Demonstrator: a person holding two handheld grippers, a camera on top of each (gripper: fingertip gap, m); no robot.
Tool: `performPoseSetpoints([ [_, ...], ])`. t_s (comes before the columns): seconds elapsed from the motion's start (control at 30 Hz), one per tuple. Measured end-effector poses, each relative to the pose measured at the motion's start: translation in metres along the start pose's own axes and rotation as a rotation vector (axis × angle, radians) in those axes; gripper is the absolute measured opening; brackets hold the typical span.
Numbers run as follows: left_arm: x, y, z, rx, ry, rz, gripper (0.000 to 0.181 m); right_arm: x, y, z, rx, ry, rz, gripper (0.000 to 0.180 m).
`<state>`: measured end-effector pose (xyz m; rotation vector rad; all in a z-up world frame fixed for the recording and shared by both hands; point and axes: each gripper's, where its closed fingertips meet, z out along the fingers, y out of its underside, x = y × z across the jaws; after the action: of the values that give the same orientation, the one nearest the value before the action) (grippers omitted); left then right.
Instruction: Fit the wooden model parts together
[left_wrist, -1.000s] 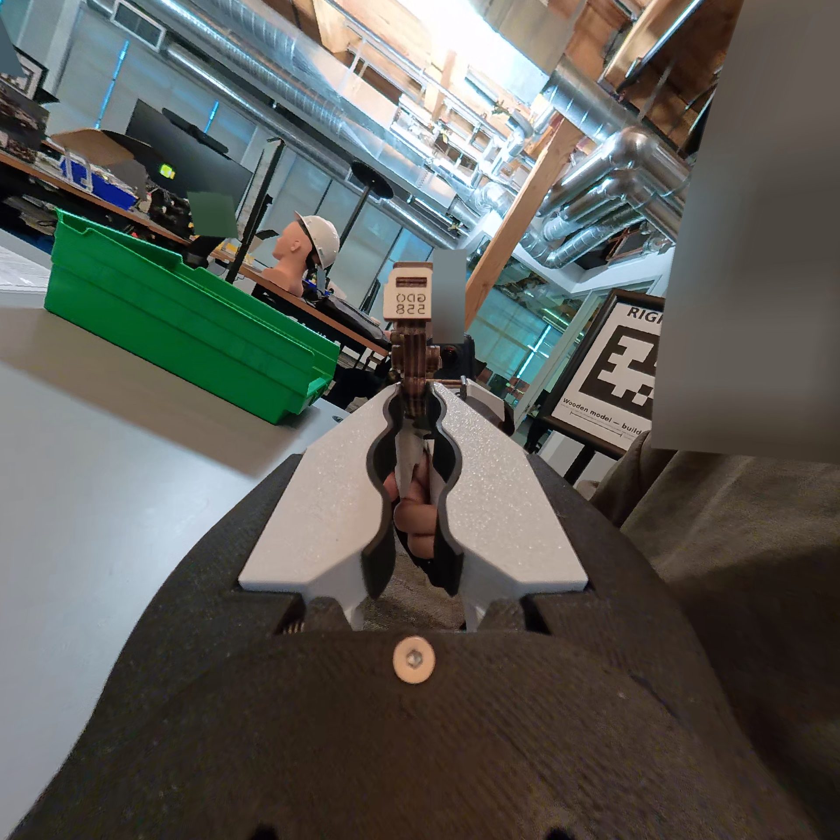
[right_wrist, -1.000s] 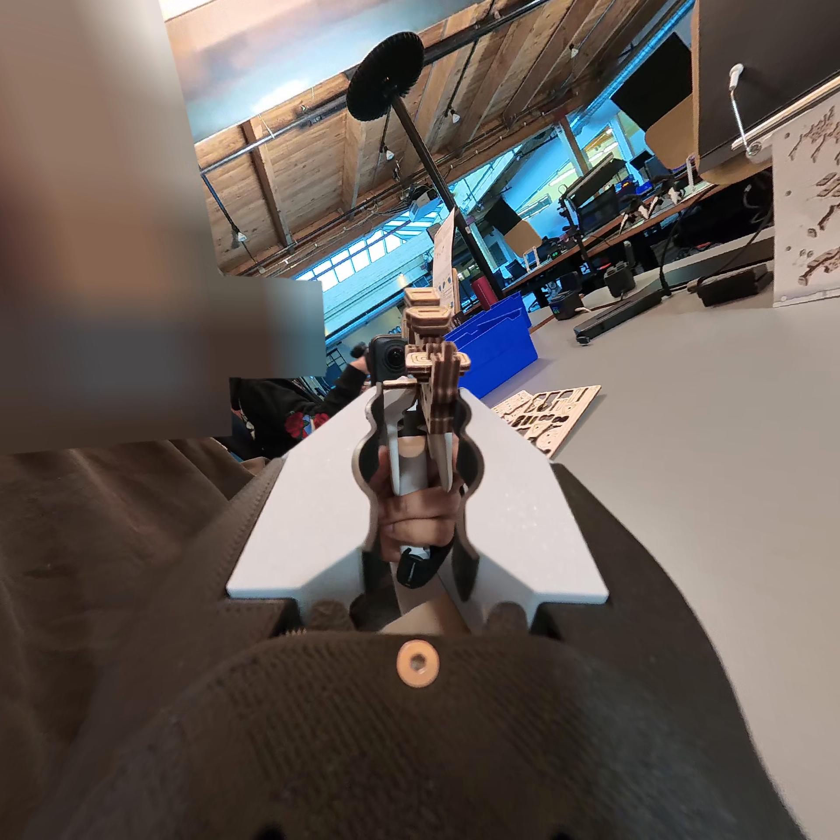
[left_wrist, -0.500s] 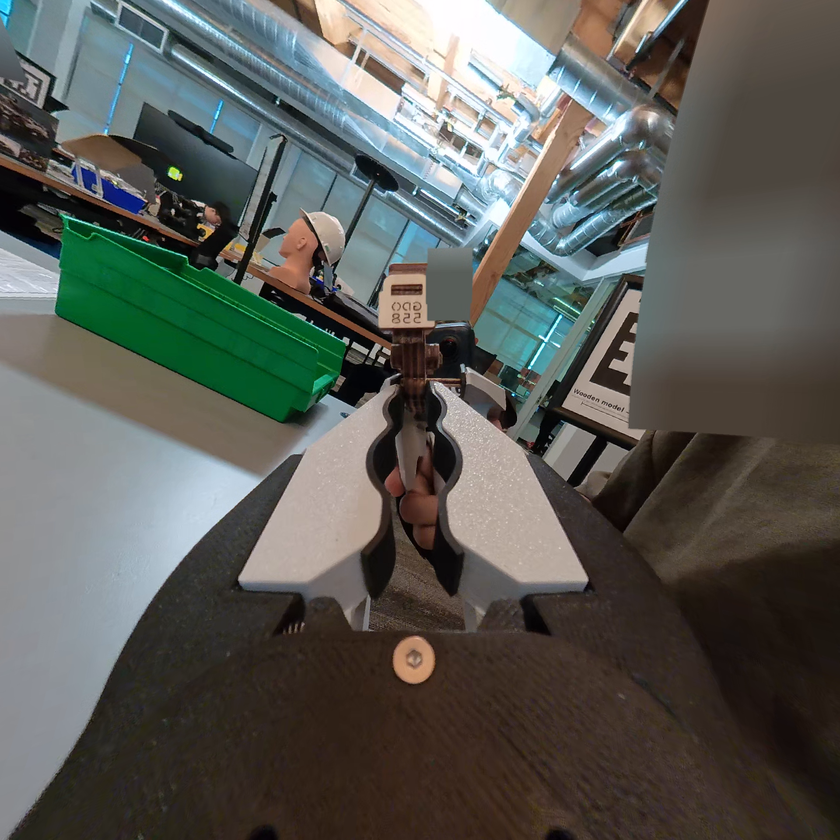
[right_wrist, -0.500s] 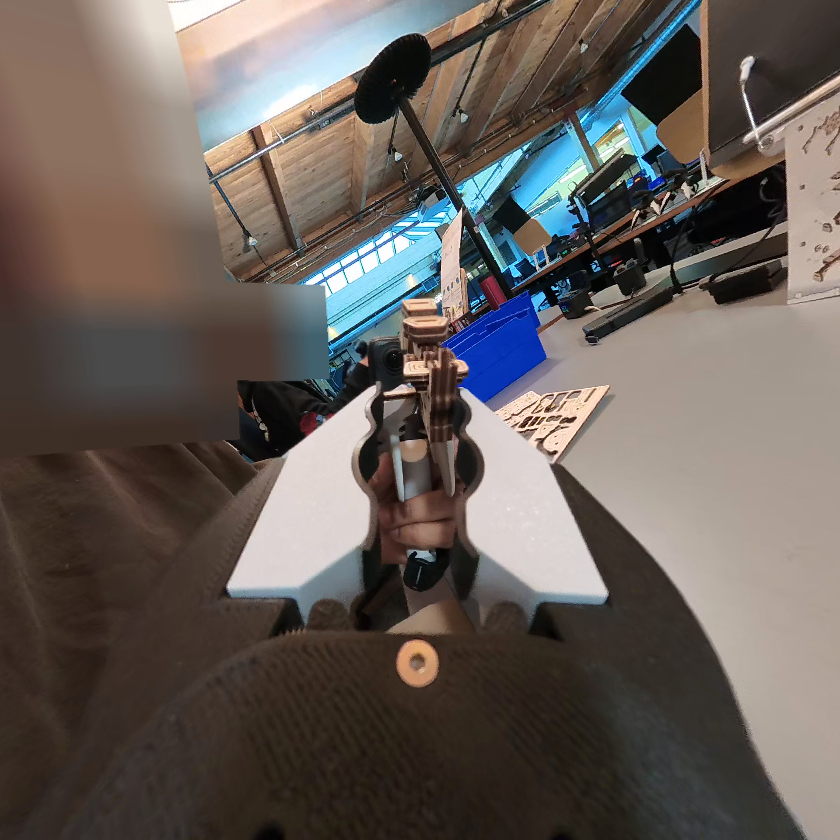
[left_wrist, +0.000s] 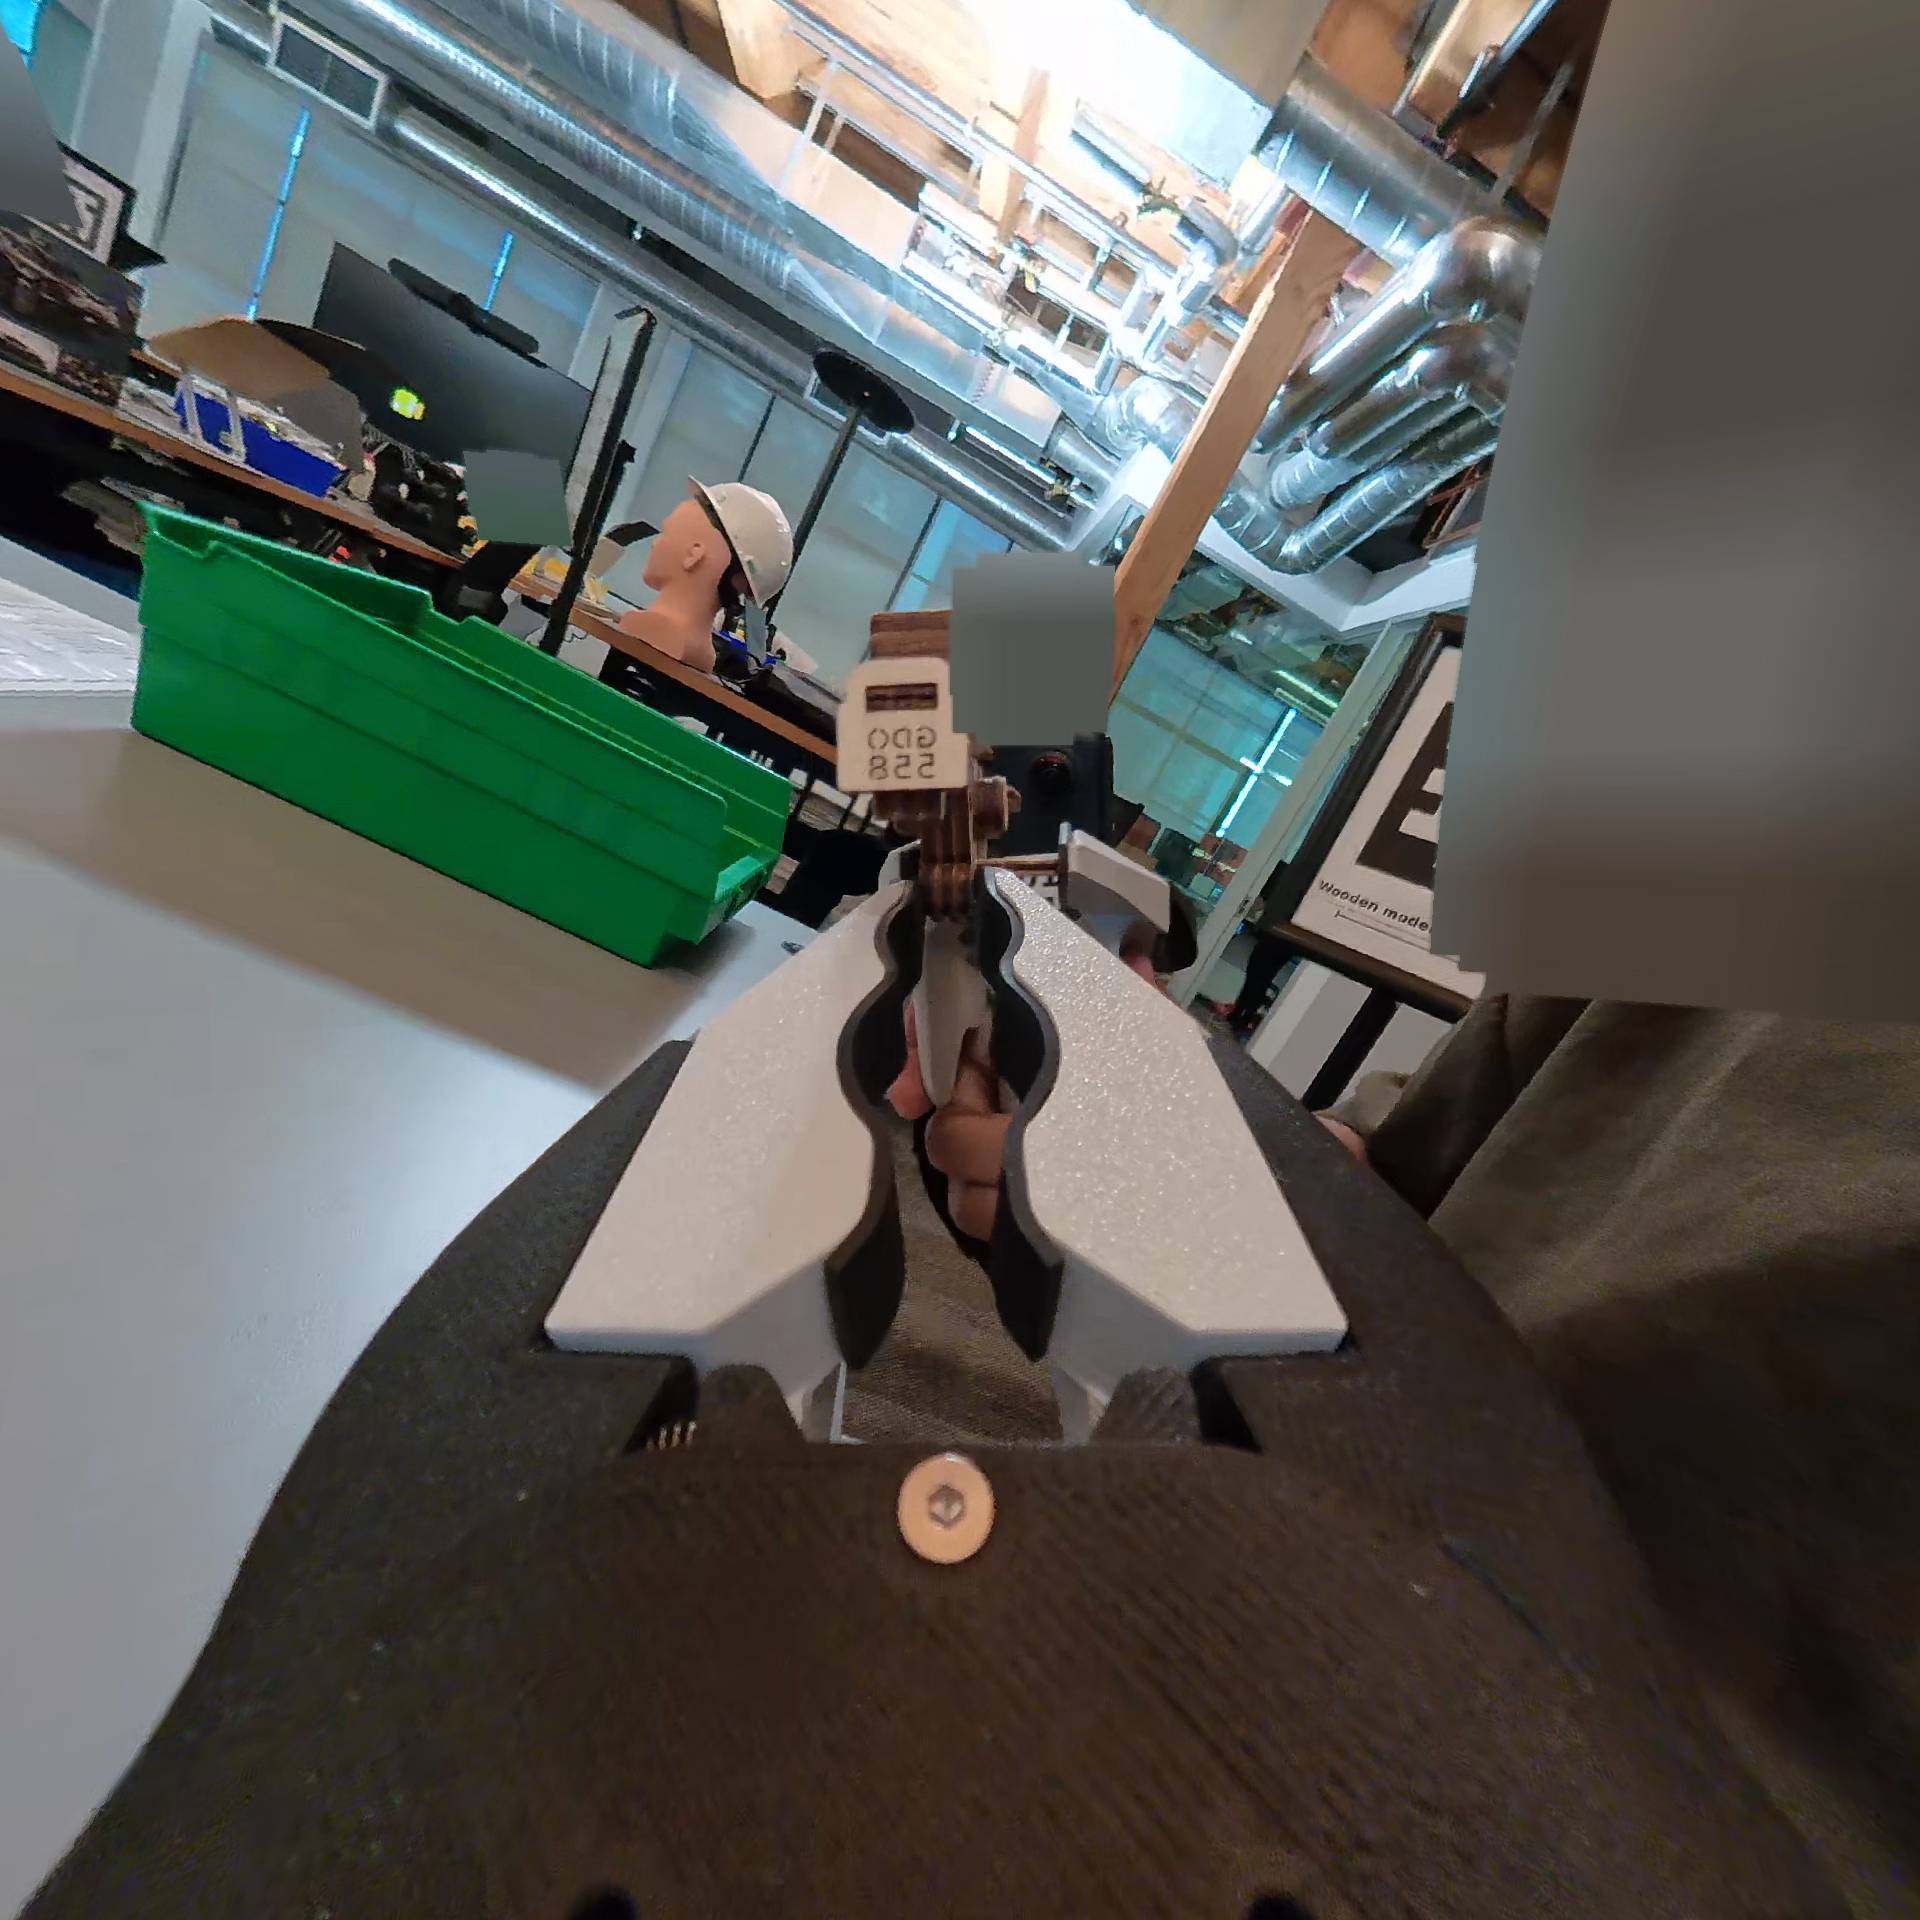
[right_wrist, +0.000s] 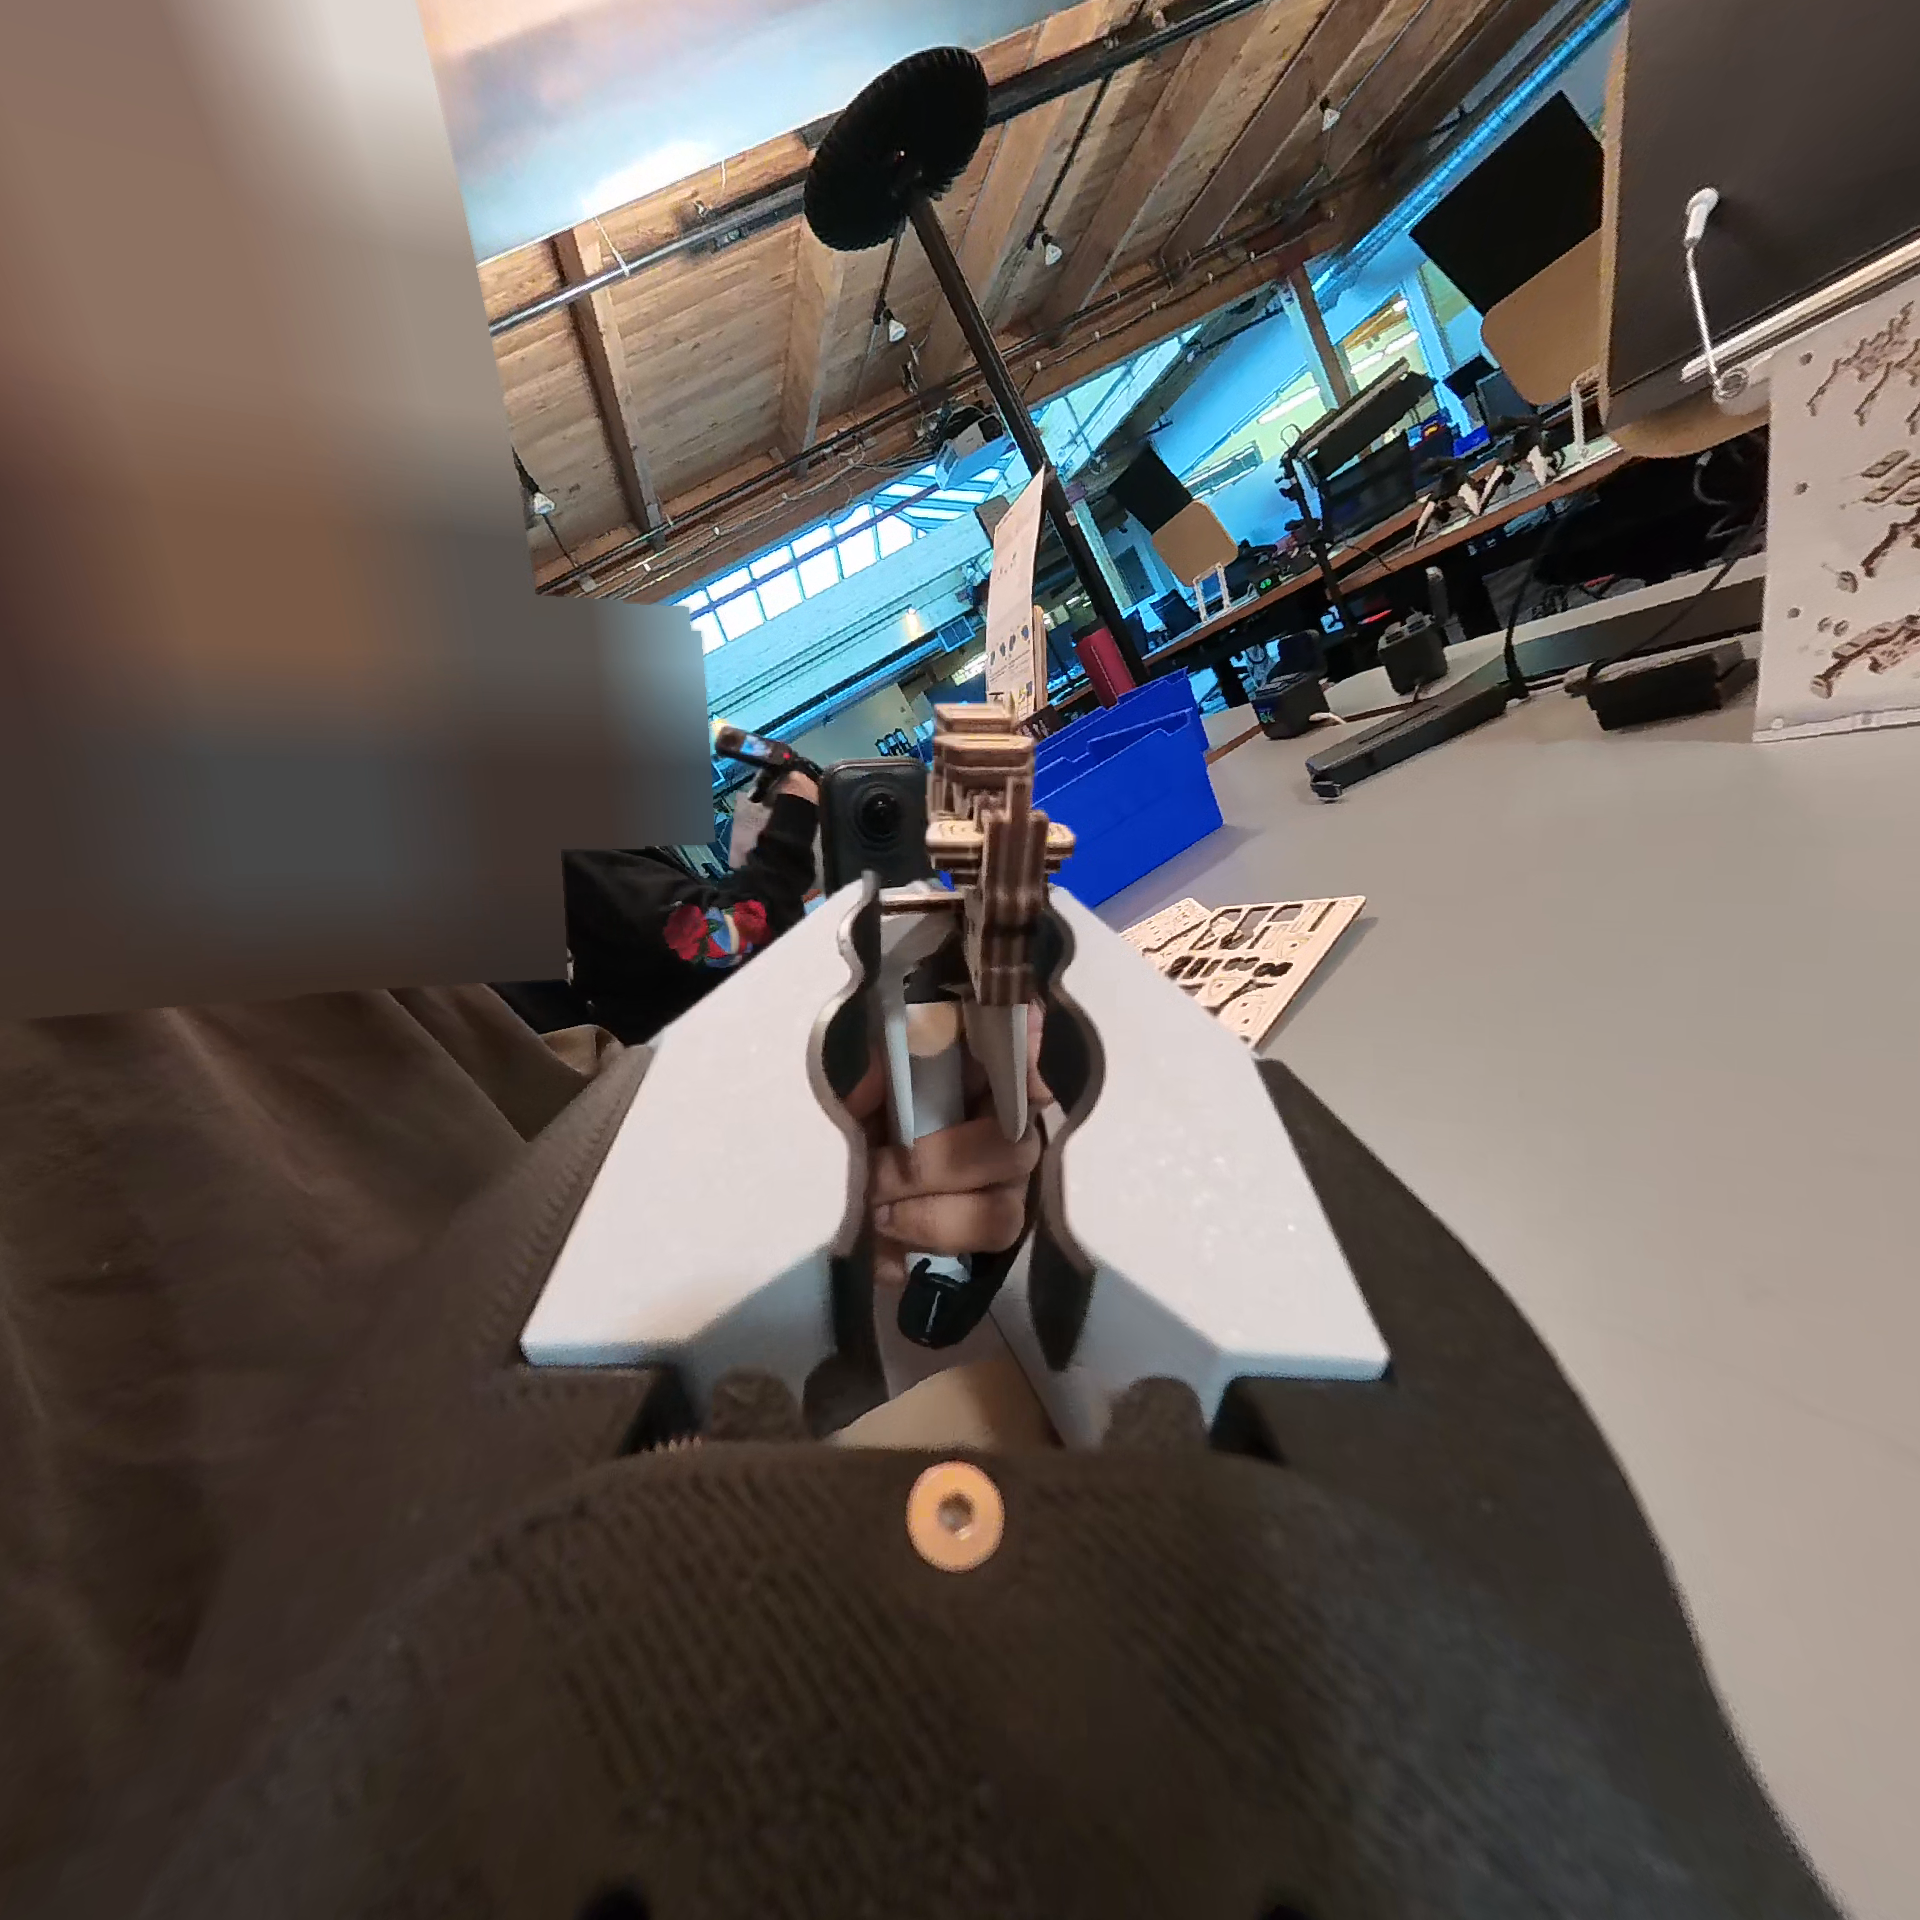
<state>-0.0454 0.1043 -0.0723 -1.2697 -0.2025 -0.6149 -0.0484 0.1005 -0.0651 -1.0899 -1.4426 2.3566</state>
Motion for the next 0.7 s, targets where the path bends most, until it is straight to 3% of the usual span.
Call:
performPoseSetpoints([
  [0.17, -0.0028, -0.0012, -0.0012, 0.021, 0.001, -0.045, 0.006, 0.0043, 0.0009, 0.0000, 0.024, 0.011, 0.018, 0.029],
  [0.7, 0.0032, -0.0043, -0.0018, 0.003, -0.002, 0.065, 0.006, 0.0010, 0.0032, -0.0008, 0.007, -0.005, 0.067, 0.031],
])
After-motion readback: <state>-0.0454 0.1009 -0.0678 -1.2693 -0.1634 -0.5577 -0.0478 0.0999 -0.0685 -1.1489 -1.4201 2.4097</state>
